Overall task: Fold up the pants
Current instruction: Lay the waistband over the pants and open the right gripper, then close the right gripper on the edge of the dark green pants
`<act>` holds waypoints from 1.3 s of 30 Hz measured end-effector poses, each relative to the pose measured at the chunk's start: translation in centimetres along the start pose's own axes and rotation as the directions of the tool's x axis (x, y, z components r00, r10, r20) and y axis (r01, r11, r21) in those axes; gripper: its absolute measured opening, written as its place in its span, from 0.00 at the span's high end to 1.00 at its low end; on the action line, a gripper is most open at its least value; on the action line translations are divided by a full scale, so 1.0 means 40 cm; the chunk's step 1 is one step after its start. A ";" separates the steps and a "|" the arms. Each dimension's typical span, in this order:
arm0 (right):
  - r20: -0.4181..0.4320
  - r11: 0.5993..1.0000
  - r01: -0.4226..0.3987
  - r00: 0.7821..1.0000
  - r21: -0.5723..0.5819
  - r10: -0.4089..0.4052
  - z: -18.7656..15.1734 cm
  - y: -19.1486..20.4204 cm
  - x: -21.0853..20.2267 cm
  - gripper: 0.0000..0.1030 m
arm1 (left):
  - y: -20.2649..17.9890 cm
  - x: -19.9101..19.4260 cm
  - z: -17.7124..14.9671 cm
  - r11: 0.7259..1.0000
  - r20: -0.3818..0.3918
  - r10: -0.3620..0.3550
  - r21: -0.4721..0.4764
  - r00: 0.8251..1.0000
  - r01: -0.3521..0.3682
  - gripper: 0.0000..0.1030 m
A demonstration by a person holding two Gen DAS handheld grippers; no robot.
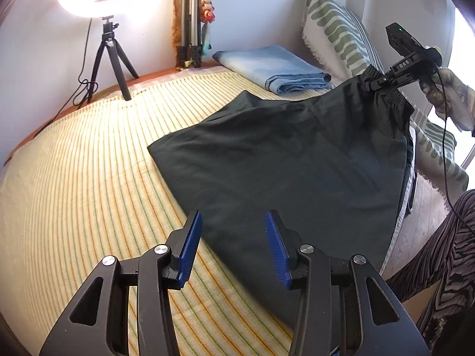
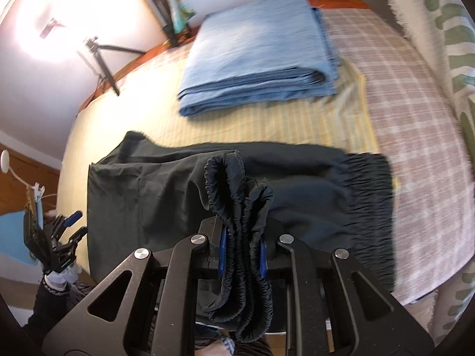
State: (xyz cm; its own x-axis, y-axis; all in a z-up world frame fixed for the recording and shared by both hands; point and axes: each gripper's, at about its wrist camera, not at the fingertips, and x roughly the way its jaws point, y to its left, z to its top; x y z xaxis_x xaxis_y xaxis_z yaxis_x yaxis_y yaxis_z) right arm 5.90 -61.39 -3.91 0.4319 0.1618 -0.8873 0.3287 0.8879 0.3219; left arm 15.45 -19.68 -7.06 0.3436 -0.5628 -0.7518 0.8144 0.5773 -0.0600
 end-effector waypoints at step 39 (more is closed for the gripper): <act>0.204 0.996 0.041 0.979 -0.084 -0.023 -0.096 0.136 0.029 0.50 | -0.065 -0.038 -0.088 0.984 -0.057 -0.128 -0.132 0.990 0.120 0.53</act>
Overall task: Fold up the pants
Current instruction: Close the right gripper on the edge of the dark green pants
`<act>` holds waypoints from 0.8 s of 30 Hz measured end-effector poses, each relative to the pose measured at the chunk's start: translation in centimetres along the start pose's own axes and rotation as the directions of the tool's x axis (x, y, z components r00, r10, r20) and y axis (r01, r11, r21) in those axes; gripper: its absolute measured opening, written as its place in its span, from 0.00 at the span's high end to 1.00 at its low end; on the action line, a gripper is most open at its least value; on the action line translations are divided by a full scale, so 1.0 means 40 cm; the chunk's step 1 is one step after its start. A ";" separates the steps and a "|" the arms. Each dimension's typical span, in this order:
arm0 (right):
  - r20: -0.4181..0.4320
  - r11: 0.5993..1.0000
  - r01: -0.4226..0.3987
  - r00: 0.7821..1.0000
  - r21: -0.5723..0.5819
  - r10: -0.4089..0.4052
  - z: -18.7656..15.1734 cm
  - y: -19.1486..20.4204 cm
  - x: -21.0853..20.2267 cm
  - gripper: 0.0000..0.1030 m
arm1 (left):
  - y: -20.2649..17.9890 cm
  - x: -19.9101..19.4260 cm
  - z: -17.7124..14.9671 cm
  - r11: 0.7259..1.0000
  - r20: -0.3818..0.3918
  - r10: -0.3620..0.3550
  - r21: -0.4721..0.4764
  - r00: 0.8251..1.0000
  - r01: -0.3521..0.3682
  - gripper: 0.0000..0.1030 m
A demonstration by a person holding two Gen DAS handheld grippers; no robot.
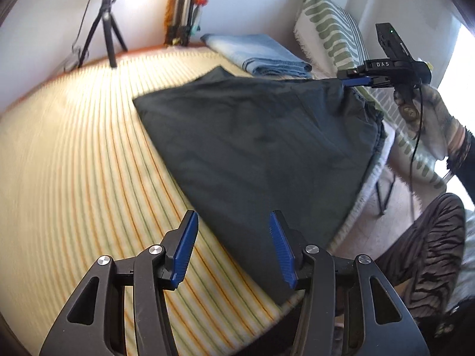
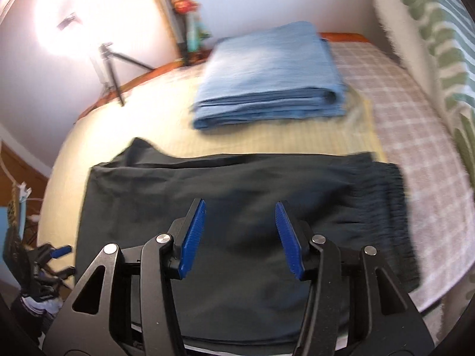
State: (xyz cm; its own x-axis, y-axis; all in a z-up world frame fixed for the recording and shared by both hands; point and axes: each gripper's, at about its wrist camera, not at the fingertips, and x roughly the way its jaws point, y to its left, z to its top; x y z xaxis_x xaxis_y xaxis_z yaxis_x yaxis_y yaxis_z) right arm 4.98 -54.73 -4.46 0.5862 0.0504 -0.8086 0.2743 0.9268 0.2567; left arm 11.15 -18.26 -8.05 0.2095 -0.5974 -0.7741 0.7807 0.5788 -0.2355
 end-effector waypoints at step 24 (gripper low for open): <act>-0.290 0.947 -0.217 0.946 -0.236 0.144 -0.039 0.682 0.347 0.50 | 0.019 0.009 -0.053 0.945 0.093 -0.209 -0.238 0.973 0.226 0.55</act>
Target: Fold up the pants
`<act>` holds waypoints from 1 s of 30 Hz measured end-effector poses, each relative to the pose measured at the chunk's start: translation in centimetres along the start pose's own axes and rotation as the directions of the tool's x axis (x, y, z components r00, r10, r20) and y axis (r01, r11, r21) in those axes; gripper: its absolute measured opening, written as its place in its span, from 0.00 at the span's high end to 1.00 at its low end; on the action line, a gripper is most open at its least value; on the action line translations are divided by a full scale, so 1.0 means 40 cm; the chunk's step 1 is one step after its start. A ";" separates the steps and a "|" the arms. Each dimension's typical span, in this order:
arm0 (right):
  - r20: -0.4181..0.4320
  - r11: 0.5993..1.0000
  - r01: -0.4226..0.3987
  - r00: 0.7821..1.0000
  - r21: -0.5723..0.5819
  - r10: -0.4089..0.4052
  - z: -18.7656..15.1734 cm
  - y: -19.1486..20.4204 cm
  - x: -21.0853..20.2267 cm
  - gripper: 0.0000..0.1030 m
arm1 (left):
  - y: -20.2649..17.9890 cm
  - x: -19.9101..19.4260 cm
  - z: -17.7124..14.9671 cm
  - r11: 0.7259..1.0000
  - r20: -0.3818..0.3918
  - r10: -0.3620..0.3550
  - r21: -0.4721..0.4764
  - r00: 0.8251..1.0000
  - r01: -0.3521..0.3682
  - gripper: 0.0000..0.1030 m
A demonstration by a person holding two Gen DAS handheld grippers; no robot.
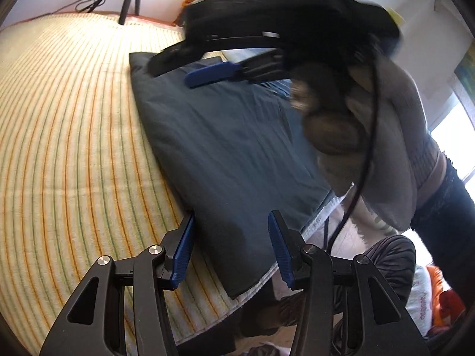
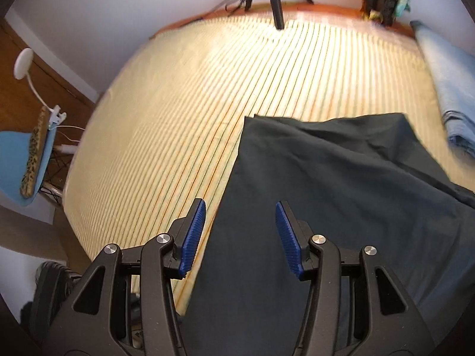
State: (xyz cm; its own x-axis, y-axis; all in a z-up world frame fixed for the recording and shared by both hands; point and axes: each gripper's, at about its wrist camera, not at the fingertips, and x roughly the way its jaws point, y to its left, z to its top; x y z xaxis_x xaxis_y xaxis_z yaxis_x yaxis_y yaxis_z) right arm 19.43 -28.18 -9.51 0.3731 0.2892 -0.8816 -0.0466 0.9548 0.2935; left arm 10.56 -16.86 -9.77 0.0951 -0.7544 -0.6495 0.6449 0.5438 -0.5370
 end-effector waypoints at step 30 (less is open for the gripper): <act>-0.091 0.992 0.113 0.989 -0.057 -0.118 0.054 0.032 0.039 0.96 | -0.041 0.059 0.025 0.999 -0.004 0.035 -0.031 0.999 -0.035 0.52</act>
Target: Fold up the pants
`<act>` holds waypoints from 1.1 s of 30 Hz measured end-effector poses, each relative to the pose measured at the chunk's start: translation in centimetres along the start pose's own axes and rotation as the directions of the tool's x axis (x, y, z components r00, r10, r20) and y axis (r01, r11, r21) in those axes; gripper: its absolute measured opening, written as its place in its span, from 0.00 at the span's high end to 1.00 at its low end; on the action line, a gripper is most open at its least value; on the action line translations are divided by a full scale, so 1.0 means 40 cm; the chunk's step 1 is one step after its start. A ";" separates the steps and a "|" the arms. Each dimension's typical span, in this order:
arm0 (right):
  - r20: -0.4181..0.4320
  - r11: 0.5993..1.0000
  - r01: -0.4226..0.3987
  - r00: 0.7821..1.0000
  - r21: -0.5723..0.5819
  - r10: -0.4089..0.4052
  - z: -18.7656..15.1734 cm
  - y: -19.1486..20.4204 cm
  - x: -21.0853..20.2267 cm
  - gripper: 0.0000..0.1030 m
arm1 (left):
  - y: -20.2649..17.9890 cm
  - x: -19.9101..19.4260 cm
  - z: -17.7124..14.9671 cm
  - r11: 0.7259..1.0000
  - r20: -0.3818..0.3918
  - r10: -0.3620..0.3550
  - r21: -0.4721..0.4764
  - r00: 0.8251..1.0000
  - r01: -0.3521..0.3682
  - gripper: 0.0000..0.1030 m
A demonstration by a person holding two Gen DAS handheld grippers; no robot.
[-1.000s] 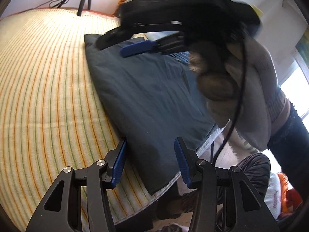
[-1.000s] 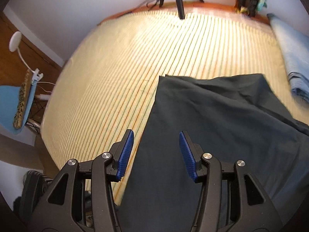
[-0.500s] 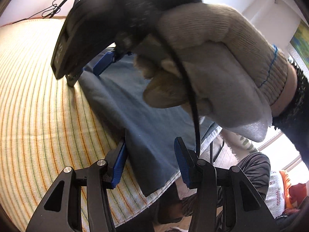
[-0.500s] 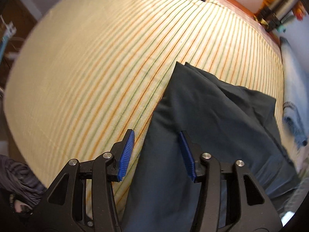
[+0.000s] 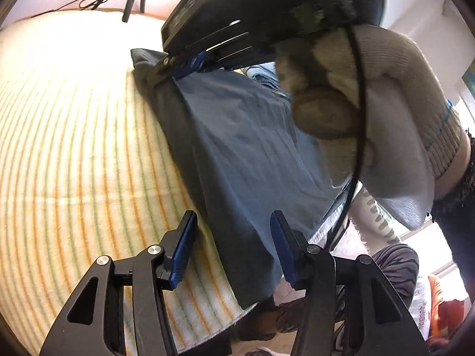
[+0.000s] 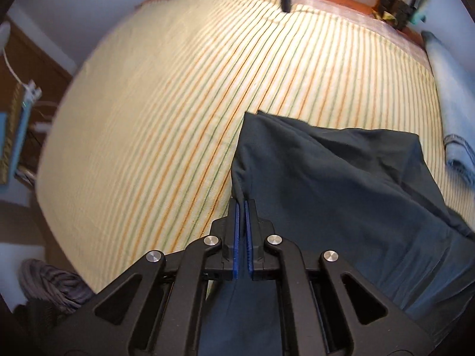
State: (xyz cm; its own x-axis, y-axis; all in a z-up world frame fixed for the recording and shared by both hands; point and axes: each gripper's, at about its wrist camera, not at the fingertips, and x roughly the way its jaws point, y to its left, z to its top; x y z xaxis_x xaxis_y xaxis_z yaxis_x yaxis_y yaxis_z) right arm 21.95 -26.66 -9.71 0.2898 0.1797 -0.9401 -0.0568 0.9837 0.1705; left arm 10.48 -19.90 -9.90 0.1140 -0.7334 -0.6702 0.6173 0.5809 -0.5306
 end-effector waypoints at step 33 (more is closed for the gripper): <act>0.462 0.920 -0.294 0.875 0.261 0.149 -0.189 -0.485 -0.435 0.97 | -0.385 0.153 0.158 0.932 0.054 -0.299 0.230 0.953 0.279 0.94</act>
State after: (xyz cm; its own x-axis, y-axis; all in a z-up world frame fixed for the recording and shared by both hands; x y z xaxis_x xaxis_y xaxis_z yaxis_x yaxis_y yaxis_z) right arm 10.78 -48.88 1.10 0.6860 0.3051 -0.6605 0.1119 0.8528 0.5102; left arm 6.59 -35.59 -2.54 -0.0335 -0.8915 -0.4518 0.7866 0.2554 -0.5622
